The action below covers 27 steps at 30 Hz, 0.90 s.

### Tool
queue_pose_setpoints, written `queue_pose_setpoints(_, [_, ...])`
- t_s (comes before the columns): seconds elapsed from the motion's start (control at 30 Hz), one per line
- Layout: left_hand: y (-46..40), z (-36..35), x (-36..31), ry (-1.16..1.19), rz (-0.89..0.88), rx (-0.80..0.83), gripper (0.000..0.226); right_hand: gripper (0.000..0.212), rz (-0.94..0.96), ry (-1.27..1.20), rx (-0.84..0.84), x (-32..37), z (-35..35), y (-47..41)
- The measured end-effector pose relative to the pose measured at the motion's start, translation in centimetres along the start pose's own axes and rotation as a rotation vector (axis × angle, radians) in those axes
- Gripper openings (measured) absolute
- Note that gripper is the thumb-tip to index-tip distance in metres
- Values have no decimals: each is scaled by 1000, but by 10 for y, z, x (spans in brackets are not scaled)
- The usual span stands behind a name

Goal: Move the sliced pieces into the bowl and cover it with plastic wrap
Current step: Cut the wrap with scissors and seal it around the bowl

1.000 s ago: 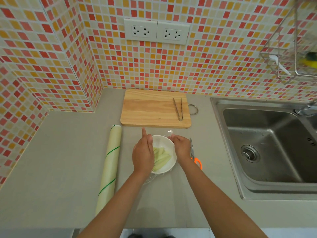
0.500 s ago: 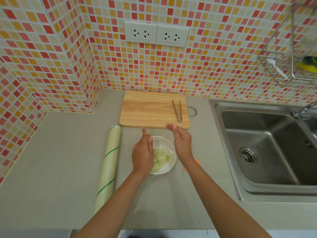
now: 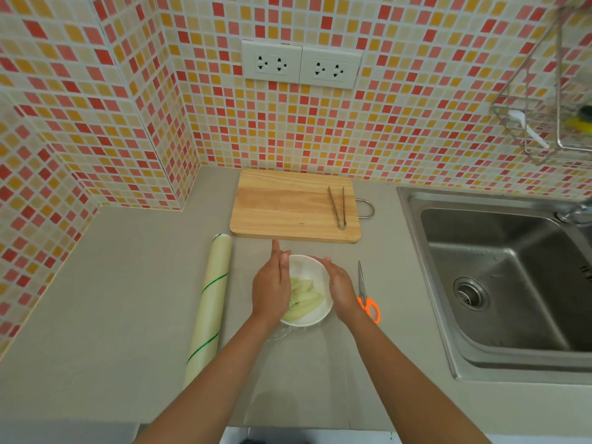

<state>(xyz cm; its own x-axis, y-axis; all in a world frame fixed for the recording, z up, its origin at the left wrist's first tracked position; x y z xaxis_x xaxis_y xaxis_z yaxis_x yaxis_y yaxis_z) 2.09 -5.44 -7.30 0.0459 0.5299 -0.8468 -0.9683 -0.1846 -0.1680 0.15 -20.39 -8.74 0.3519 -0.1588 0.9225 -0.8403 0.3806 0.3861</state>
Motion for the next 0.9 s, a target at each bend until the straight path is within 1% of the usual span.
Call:
queue_pose_setpoints(0.03, [-3,-1,0,54,17,49,52,43,-4,11,-20,2,2,-1])
queue_pose_setpoints(0.1, [-11,-3,-3,196,47,140,51,37,33,67,-115,7,6,-5])
queue_pose_setpoints(0.17, [-18,-1,-5,272,44,141,49,32,120,141,-163,12,8,-6])
queue_pose_setpoints(0.23, [-23,7,-3,282,61,31,44,29,192,219,-164,11,8,-3])
queue_pose_setpoints(0.3, [-24,16,7,199,91,-128,38,28,217,219,-169,5,9,1])
queue_pose_setpoints(0.33, [-23,19,13,140,114,-162,36,28,219,205,-175,3,9,3])
queue_pose_setpoints(0.37, [-22,18,19,84,151,-142,37,29,219,194,-185,1,10,3])
queue_pose_setpoints(0.47, [-15,9,32,-65,250,42,57,29,231,188,-201,-3,11,3])
queue_pose_setpoints(0.53, [-13,5,35,-91,282,89,55,28,244,194,-205,-4,12,4])
queue_pose_setpoints(0.63, [-14,3,37,-92,344,131,52,27,262,197,-196,-6,14,5])
queue_pose_setpoints(0.77, [-18,-4,39,-66,348,234,56,27,257,195,-188,-8,14,4])
queue_pose_setpoints(0.9, [-17,-4,40,39,388,239,55,28,292,250,-181,-9,15,3])
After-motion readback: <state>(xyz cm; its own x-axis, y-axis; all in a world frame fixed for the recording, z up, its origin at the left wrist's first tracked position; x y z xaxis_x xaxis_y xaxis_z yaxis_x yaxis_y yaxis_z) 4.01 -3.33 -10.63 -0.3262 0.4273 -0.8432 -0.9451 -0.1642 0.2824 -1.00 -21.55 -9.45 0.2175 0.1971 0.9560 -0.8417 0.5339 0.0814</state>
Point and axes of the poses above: each hand's wrist, its own y-axis away from the middle knuckle, its own z-axis out of the back of the hand, x = y × z, the point moved 5 cm from there along -y, towards the middle knuckle, and after that the axes turned 14 degrees about -x, right-handed, at the moved point
